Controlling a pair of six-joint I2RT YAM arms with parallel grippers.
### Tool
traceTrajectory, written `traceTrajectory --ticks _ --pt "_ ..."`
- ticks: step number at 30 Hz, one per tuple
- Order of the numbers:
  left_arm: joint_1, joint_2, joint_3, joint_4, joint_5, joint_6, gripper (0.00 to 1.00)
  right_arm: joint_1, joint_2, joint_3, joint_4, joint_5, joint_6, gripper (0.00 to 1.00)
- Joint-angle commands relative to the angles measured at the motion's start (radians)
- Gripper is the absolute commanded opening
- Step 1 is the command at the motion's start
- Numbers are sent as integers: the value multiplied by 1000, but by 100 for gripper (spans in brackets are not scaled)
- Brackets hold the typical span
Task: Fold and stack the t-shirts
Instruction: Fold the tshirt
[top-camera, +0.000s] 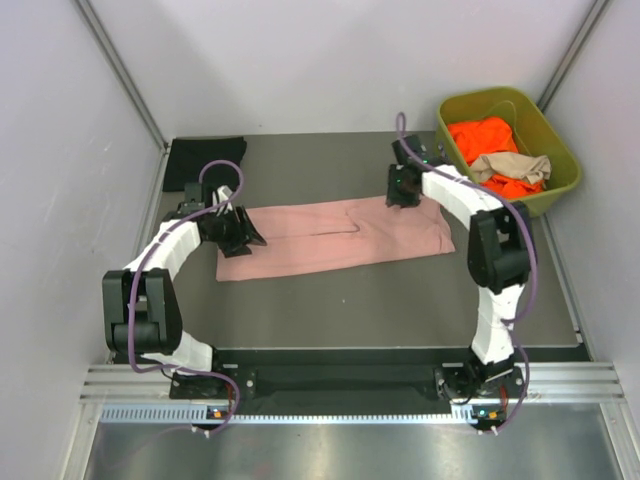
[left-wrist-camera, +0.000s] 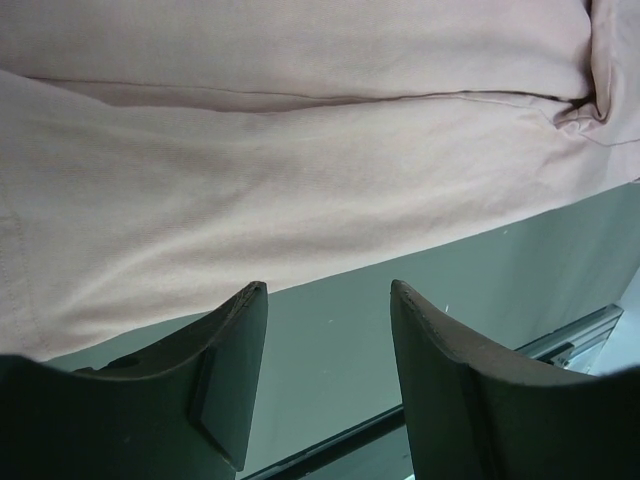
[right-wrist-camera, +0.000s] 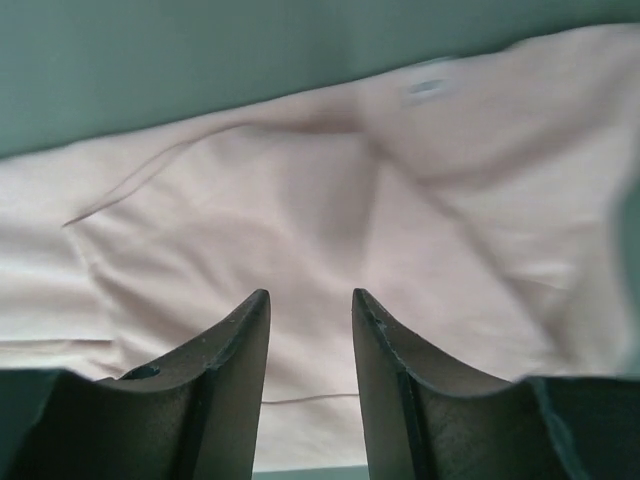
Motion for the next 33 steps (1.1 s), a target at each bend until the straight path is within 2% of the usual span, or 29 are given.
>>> traceTrajectory --ticks 1,9,18,23,33 --pt "-16 4 -1 47 16 -12 57 -56 -90 -40 70 27 -45 39" --pt "-51 -7 -3 30 12 -3 57 -121 -13 -30 221 -76 -94 40" --pt "-51 -15 -8 -5 -1 34 57 -142 84 32 278 -208 -134 42" --pt "-50 7 18 -21 -1 52 57 -145 91 27 326 -241 -146 42" --pt "-50 24 32 -28 7 67 57 -156 117 69 306 -225 -176 46"
